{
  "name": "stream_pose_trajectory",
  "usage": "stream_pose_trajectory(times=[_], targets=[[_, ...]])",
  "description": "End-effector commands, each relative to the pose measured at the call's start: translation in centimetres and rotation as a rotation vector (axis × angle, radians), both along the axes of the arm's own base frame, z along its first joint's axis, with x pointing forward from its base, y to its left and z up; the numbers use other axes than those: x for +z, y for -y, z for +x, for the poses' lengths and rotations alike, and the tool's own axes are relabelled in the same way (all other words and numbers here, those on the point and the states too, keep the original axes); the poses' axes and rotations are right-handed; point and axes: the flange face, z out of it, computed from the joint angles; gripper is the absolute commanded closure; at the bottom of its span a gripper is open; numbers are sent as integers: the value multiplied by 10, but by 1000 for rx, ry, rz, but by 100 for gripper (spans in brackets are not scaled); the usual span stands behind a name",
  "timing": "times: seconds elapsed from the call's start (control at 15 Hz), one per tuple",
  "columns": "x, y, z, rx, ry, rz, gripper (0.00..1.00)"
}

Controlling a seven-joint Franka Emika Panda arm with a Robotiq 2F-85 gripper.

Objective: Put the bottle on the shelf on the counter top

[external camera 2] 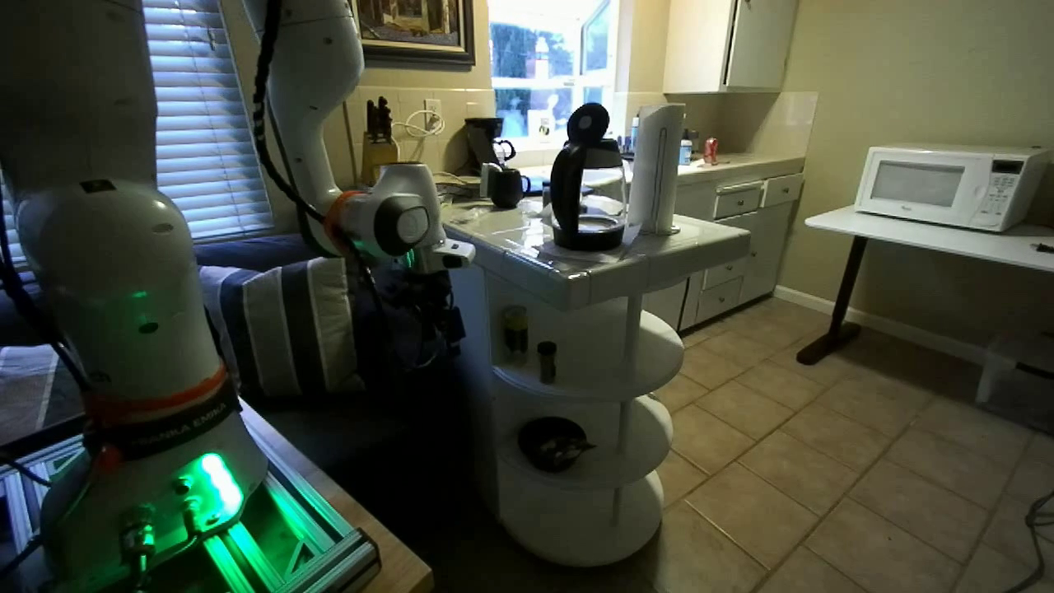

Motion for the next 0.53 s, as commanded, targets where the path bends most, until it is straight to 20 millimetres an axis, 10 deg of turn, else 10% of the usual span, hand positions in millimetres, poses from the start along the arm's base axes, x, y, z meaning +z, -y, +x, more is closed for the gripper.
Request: stream_pose_trajectory(times=[0.0,0.47], targets=[[-27,18,-5,-34,10,-14,0],[-74,43,-8,-9,-9,-71,0]])
